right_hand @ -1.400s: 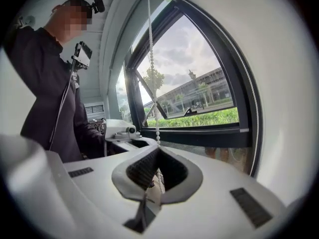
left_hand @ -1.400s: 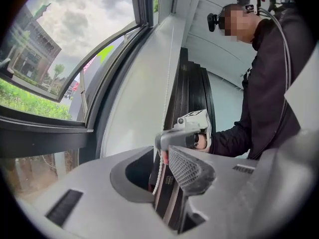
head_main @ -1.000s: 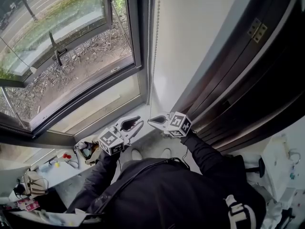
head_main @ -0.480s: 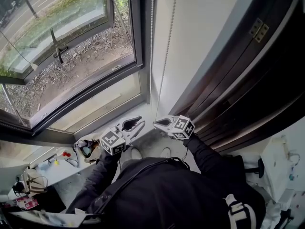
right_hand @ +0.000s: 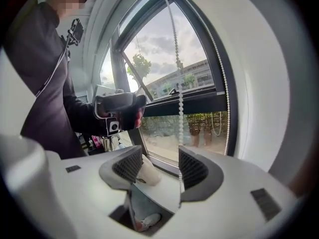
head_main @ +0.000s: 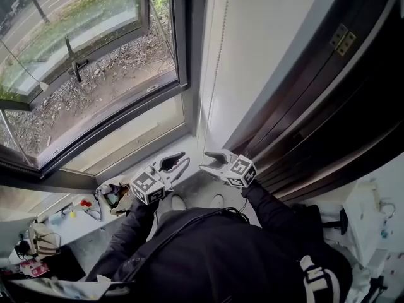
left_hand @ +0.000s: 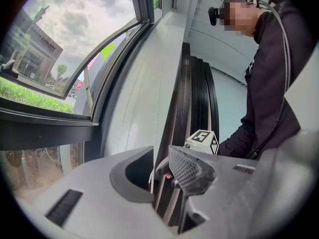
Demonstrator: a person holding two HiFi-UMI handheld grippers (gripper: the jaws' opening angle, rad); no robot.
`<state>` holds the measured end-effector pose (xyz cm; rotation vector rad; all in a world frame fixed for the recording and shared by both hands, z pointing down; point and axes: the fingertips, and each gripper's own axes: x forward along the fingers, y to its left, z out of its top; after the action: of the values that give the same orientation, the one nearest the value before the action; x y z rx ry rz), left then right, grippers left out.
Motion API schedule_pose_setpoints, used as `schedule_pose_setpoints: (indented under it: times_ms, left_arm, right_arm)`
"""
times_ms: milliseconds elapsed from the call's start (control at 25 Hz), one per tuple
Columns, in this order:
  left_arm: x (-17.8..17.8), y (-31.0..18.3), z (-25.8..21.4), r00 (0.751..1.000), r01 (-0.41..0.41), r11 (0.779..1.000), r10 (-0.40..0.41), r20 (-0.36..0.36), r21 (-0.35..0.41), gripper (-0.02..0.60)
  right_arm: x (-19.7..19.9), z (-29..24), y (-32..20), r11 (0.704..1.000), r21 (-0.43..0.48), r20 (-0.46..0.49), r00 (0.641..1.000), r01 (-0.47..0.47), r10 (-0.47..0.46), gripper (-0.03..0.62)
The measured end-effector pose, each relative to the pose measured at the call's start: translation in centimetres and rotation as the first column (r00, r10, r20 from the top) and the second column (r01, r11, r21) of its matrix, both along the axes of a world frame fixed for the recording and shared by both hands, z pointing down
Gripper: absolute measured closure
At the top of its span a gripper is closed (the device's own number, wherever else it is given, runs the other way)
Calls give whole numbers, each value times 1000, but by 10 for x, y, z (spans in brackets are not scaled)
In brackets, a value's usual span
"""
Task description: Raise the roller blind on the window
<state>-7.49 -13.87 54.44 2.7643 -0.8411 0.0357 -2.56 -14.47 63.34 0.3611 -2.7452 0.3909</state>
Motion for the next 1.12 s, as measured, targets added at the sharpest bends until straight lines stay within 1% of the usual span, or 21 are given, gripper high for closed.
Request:
schedule_pose_setpoints:
  times_ms: [160,320,440,480,560,680,760,880,1000,1120]
  left_arm:
    - [-1,-1,-3,1000,6,1000,-6,2,9,495]
    - [-2,-1,-5,1000,12,1000,-12,-1,13,495]
    - [-2,-1,-9,1000,17,1000,-17,-5,21,495]
    - [-3,-1,-11,1000,20,1000,-20,-4,22,495]
    - [-3,-2,-17,1000,27,999,-27,1,19,495]
    - [-6,-5,-29,999,47,999,-47,5,27,495]
    - [-7,-7,-42,999,54,998,-54,-5,41,500]
    - [-9,-8,-66,998,66,997,-65,-26,50,521]
    - [-11,-7,-85,996,79,992,-74,-53,98,564]
    - [-11,-6,-100,992,110,987,-103,-67,115,574]
  right_arm:
    - [2,-22,-16,996,49,35,997,-72,70,296]
    - [2,-47,-25,991,68,91,990,-116,109,279]
    - [0,-73,-29,986,89,150,980,-141,127,280]
    - [-1,-82,-29,984,100,169,977,-146,128,299]
    - [-3,-101,-30,979,130,193,972,-159,132,367]
    - [-4,-131,-29,967,186,240,963,-173,126,500]
    - [-5,-150,-27,962,209,282,953,-176,113,562]
    - [-8,-172,-23,957,232,314,945,-175,97,573]
    - [-12,-191,-18,955,244,336,939,-166,77,583]
    - [-16,-204,-13,956,245,335,939,-160,71,586]
